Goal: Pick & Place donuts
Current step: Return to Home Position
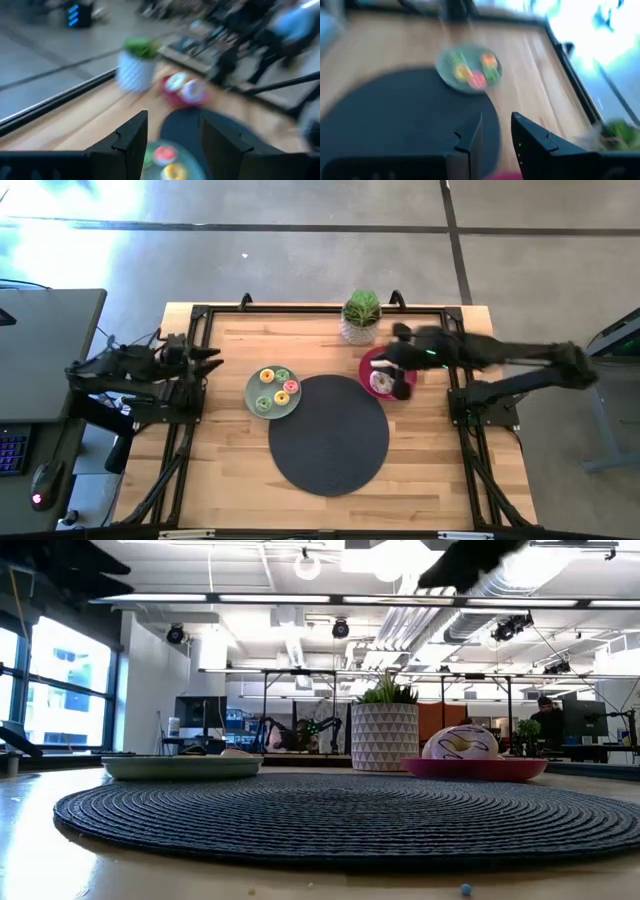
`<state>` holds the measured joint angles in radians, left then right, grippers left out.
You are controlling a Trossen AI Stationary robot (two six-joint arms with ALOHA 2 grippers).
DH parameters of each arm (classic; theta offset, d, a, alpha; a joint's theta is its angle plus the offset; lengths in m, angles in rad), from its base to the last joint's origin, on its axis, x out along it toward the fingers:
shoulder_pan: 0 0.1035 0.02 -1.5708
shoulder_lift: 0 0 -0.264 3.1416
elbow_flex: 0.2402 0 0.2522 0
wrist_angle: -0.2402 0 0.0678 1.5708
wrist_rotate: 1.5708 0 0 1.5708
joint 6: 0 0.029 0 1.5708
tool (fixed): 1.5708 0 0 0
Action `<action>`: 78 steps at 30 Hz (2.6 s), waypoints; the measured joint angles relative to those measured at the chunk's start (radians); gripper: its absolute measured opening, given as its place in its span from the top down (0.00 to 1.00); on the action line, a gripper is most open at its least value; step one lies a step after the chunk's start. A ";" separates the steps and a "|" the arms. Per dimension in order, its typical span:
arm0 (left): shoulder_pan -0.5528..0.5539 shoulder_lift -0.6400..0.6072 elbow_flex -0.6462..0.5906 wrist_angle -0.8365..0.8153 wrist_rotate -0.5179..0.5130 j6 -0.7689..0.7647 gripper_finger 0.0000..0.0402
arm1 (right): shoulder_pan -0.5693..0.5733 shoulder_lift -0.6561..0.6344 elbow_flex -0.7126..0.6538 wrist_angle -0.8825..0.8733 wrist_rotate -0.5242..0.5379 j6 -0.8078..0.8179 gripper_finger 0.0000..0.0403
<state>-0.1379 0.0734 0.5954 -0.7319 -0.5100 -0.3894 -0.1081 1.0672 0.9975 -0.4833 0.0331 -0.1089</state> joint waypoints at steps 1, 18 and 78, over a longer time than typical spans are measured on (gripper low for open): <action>0.000 -0.041 -0.047 0.066 0.027 0.027 0.58 | 0.000 -0.072 -0.091 0.091 -0.026 0.000 0.77; 0.000 -0.019 -0.281 0.498 0.050 0.201 0.58 | -0.005 -0.887 -0.830 0.679 -0.071 0.033 0.77; 0.000 -0.017 -0.583 0.801 -0.154 -0.001 0.58 | -0.005 -1.050 -0.988 0.584 0.065 0.109 0.77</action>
<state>-0.1375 0.0566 0.0120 0.0689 -0.6635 -0.3904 -0.1129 0.0170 0.0097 0.1006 0.0985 0.0001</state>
